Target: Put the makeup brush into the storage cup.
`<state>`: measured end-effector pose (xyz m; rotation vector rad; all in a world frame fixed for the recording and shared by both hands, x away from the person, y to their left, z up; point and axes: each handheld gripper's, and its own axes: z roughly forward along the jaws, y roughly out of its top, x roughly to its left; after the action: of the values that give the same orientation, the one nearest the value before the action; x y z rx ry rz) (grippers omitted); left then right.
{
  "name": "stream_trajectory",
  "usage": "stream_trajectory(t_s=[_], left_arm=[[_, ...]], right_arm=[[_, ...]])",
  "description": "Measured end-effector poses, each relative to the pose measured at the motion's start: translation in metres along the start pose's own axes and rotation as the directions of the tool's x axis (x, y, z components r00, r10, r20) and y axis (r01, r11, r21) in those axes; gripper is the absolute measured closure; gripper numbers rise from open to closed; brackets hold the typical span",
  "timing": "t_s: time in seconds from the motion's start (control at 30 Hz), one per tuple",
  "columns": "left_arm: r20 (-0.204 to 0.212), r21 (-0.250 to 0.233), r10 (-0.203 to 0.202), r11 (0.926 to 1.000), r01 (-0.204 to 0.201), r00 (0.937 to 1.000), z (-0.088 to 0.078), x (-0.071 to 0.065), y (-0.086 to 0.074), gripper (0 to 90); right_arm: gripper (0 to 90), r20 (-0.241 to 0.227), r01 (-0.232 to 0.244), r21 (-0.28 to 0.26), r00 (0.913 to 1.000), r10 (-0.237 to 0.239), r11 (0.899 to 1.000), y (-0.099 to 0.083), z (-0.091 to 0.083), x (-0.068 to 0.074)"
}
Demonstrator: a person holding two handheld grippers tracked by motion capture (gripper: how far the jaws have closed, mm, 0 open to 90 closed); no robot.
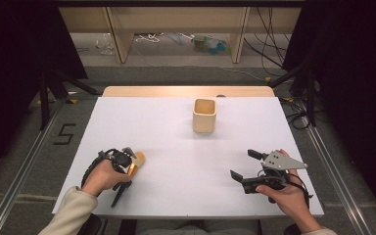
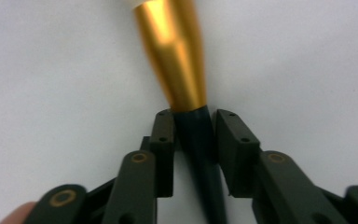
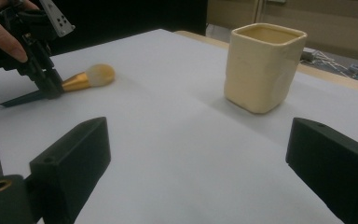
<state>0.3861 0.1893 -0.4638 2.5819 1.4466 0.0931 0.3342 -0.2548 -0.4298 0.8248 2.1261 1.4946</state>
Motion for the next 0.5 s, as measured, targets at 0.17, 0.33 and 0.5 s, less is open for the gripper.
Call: stream_trajectory(t_s=[0.17, 0.33, 0.5], left_arm=[[0.004, -0.001, 0.004, 1.0, -0.004, 1.0, -0.0001, 0.0003, 0.0, 73.3], [0.002, 0.002, 0.009, 1.0, -0.009, 1.0, -0.0002, -0.0001, 0.0001, 74.0], [0.008, 0.03, 0.017, 0.9994, -0.017, 0.9998, -0.0021, 0.0004, 0.0012, 74.1]], right_arm=[[7.4, -0.001, 0.0, 0.0, 1.0, 0.0, 1.0, 0.0, 0.0, 0.0], [7.6, 0.0, 0.002, 0.001, 1.0, -0.002, 1.0, -0.0001, 0.0, -0.0001], [7.6, -0.002, 0.0, 0.003, 1.0, 0.0, 1.0, -0.0001, -0.0003, -0.0002]])
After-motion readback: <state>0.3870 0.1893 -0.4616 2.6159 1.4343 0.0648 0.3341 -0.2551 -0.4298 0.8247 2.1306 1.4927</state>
